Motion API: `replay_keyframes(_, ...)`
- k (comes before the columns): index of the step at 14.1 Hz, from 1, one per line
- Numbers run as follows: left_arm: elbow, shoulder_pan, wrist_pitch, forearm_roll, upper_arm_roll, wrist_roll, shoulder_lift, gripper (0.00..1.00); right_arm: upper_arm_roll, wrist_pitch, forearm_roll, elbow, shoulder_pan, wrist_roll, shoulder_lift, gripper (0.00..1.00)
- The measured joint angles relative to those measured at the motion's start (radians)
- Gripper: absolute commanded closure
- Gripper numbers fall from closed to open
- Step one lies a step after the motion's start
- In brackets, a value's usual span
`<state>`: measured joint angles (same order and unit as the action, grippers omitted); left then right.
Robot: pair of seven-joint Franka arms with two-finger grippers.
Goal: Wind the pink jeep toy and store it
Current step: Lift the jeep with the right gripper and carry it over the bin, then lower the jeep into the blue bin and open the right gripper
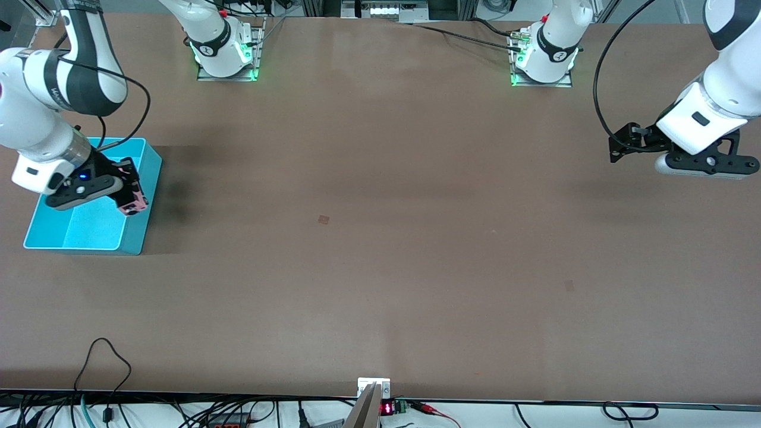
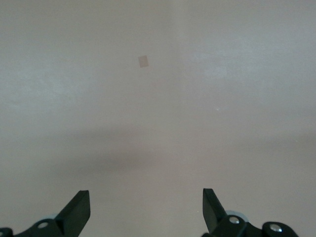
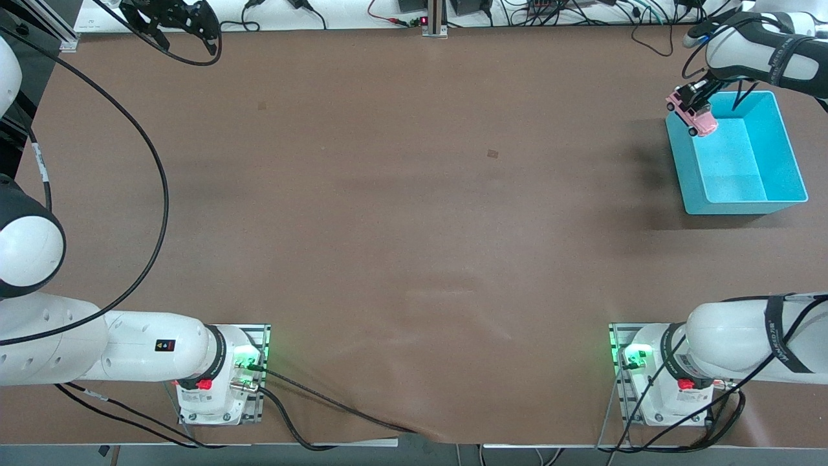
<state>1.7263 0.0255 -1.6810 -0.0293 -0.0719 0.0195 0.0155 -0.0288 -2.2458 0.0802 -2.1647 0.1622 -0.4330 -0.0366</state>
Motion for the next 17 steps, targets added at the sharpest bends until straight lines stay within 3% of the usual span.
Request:
replay_keyframes(5,-0.005,0.002,0.000,0.000,-0.017,0.034,0.000,0.00,0.102,-0.015,0.002,-0.037,0.024,0.089,-0.007,1.00)
replay_keyframes(10,-0.006,0.002,0.000,0.000,-0.017,0.039,0.000,0.00,0.205,-0.151,0.002,-0.097,0.033,0.085,-0.059,1.00)
replay_keyframes(17,-0.006,-0.004,0.000,0.000,-0.015,0.041,0.000,0.00,0.222,-0.310,0.002,-0.149,0.087,0.059,-0.174,1.00)
